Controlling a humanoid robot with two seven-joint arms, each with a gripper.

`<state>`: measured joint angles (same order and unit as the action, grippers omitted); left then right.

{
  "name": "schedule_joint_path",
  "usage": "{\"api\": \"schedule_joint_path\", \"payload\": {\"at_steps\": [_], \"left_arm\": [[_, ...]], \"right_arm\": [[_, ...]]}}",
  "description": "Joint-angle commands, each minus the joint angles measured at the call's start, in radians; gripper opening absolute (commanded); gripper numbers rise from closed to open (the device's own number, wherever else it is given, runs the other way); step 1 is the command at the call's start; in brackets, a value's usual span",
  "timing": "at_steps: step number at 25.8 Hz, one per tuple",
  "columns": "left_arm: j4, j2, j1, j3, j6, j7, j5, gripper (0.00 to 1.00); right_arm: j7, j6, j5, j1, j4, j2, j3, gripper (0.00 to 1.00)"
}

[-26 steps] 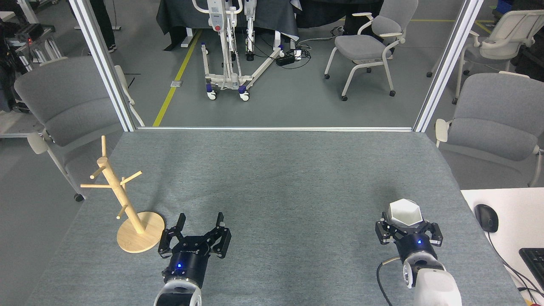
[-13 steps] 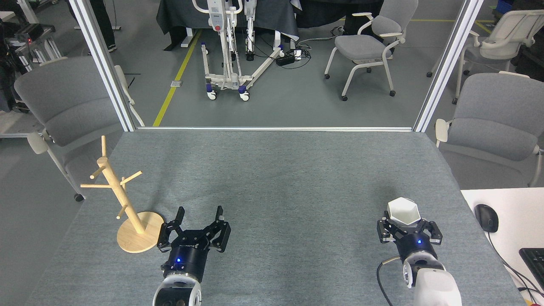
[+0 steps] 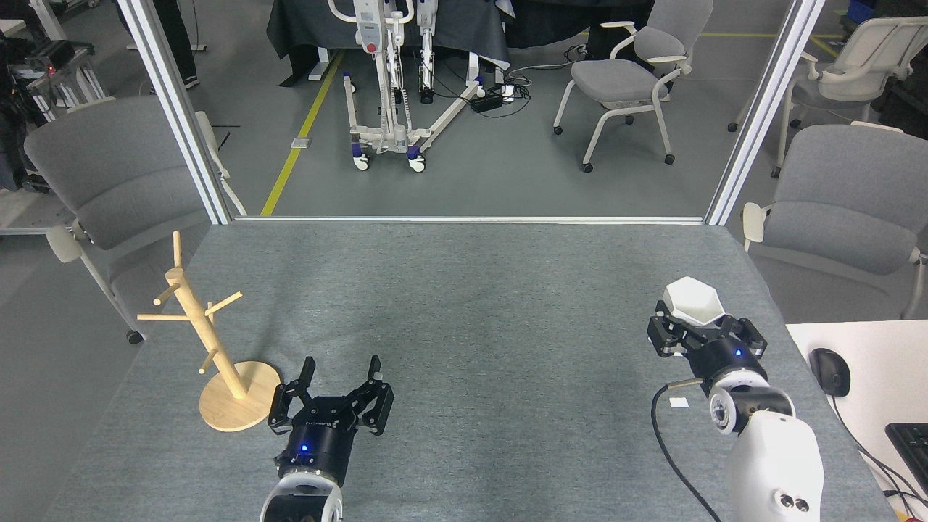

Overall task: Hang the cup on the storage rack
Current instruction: 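Lift the white cup and carry it toward the left gripper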

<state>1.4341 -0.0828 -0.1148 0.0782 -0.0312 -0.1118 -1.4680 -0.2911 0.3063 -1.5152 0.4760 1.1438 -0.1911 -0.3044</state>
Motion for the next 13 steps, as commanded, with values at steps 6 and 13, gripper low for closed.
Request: {"api": "schedule_joint_path", "payload": {"at_steps": [6, 13], "left_arm": [[0.043, 0.026, 0.021, 0.009, 0.037, -0.023, -0.011, 1.0], [0.124, 0.069, 0.057, 0.202, 0.162, -0.028, -0.173, 0.99]], "right_arm": [[-0.511, 0.017, 0.198, -0.019, 0.474, 0.032, 0.021, 0.13], [-0.661, -0.179, 0.196, -0.031, 0.631, 0.087, 0.194, 0.12]]}}
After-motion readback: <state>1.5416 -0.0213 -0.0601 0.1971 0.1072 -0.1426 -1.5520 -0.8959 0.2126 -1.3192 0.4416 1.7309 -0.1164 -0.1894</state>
